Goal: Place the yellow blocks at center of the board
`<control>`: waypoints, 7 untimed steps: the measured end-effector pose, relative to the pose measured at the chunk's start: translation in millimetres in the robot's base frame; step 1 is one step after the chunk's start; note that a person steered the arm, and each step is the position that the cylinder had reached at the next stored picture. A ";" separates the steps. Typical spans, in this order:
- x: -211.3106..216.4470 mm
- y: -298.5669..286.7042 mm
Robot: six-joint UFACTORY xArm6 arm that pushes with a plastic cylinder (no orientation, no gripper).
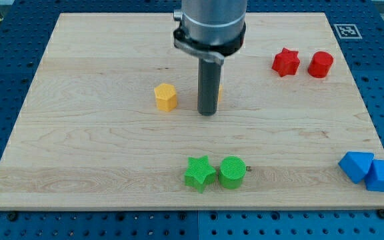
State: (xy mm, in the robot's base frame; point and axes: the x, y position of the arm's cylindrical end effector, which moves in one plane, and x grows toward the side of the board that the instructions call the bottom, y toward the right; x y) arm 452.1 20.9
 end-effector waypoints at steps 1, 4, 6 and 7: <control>0.2 -0.9; 17.1 -86.4; -0.2 -50.4; 0.4 -76.3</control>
State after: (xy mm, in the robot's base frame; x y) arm 452.4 -55.3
